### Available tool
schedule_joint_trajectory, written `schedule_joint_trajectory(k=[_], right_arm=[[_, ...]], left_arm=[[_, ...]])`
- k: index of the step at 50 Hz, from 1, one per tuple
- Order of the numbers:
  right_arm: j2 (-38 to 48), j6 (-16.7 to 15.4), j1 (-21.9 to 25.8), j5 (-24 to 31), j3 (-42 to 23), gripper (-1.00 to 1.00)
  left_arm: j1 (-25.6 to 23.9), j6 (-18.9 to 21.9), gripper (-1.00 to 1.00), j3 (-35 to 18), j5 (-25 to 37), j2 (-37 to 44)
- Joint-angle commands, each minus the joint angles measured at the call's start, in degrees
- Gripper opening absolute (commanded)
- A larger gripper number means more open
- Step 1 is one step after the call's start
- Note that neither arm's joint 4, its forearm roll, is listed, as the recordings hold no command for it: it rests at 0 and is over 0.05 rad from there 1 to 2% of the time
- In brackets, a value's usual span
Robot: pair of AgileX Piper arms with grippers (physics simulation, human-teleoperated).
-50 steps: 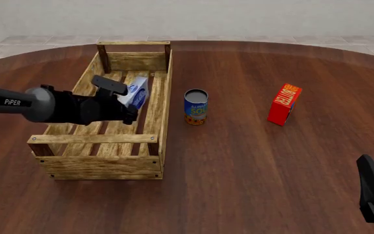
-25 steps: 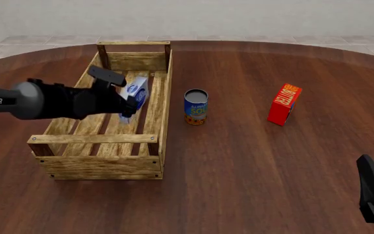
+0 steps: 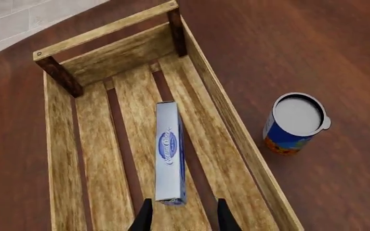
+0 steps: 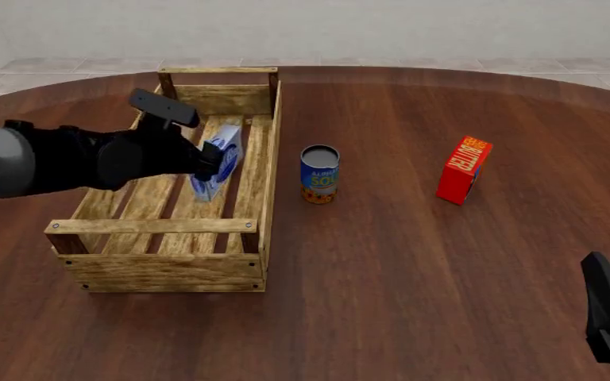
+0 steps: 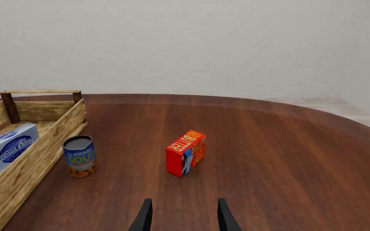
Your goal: Pick up the cream cheese and put it in the tray.
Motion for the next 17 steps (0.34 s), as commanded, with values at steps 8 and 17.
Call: schedule_joint_trajectory(k=[8,17], right_arm=[[0.0,0.0,-0.1,0.0,0.0,1.0],[0.0,0.0,-0.1,0.0,0.0,1.0]], left_arm=[[-0.6,0.5,1.0,3.5,-0.4,-6.5],[-1.3,0.0,1.0,7.7,-1.7,-10.6]])
